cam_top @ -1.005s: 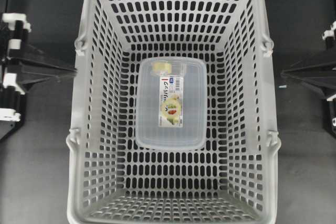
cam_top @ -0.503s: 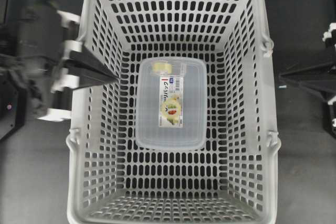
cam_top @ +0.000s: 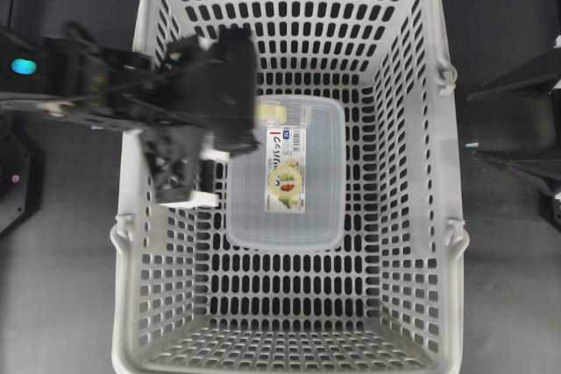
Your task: Pick up the cellophane tape from the shopping basket with the left arm.
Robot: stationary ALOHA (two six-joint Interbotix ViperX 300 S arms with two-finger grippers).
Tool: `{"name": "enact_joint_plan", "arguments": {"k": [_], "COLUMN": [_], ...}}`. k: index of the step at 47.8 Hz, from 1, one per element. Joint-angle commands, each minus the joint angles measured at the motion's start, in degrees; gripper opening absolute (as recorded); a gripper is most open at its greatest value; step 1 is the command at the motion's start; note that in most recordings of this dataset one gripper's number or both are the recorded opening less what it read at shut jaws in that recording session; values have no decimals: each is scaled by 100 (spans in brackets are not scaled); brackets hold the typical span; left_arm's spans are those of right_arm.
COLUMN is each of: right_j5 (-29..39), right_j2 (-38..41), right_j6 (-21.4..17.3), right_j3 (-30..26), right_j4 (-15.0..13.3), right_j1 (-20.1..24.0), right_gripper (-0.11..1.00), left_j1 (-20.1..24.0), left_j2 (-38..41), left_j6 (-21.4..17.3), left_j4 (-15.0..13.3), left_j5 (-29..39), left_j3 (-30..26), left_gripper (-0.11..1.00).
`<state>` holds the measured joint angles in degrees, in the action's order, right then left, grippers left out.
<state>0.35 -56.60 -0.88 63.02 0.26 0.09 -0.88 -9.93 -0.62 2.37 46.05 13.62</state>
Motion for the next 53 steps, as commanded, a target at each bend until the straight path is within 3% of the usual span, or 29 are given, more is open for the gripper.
{"name": "enact_joint_plan", "arguments": {"k": [1,9,14,27,53], "right_j5": [-35,-35,-44,-53,-53], "right_j2": [26,26,26,18,9], "right_j6": [-9,-9,-9,-9,-9], "right_j3": [-158,-149,-141,-149,-114], "right_j4": [18,18,18,18,18], "right_j1": [9,9,9,9,9], "right_gripper": [76,76,76,76,76], "left_j1": [0,-53,-53,-62,-70], "left_j2": [237,888,1248,1942,2373], "left_j6": [9,-9,-9,9,18], "left_j4": [18,18,18,18,18], "left_j5": [26,352,563,668,554], "left_j3": [-343,-729,-870,-1020,-914], "left_gripper": [21,71,90,90,90]}}
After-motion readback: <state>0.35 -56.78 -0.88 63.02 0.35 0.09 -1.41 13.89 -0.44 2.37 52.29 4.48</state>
